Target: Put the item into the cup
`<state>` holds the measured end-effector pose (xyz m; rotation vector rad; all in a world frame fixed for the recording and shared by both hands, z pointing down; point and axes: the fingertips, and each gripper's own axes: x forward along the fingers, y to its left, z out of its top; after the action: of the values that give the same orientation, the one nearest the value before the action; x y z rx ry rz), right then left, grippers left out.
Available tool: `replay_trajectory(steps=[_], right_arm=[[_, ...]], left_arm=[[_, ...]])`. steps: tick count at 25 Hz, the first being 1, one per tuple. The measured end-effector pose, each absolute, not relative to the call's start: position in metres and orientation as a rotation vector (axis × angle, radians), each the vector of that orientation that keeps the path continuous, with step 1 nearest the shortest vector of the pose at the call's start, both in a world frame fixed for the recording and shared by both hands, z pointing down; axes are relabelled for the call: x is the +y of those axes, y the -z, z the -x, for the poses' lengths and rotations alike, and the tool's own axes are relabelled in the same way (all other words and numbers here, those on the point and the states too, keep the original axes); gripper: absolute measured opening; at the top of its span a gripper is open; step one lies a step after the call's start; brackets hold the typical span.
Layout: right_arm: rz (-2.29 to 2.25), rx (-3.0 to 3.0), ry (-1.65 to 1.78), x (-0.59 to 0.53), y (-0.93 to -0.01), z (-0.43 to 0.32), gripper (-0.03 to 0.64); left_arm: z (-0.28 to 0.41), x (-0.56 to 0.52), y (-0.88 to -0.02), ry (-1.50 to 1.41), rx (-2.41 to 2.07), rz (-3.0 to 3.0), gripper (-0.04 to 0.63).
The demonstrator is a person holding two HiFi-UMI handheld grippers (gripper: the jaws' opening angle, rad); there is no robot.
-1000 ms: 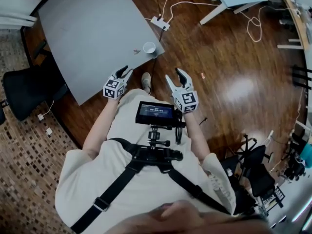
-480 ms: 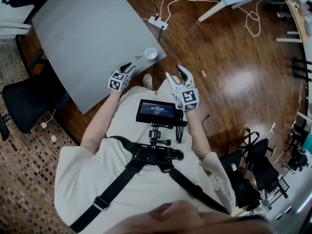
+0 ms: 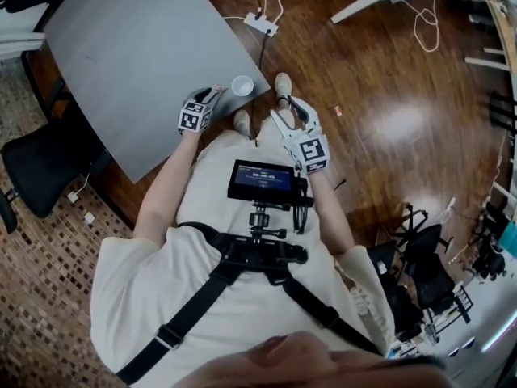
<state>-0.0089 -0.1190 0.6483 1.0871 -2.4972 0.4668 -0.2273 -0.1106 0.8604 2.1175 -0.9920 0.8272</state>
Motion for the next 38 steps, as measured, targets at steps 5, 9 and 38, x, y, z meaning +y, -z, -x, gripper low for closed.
replay_trajectory(steps=[5, 9, 38], right_arm=[[-1.027, -2.495, -0.477, -0.141, -0.657, 0.009, 0.238], [-0.983, -2.481, -0.518, -0.148, -0.665, 0.014, 0.238], [-1.083, -2.46, -0.57, -0.152, -0.679, 0.013, 0.238]], left_arm=[[0.226, -0.131, -0.9, -0.935, -0.944, -2.047, 0.126], [0.238, -0.13, -0.919, -0.961, -0.938, -2.004, 0.114], [0.211, -0.168, -0.802, -0.849, -0.976, -2.213, 0.001]])
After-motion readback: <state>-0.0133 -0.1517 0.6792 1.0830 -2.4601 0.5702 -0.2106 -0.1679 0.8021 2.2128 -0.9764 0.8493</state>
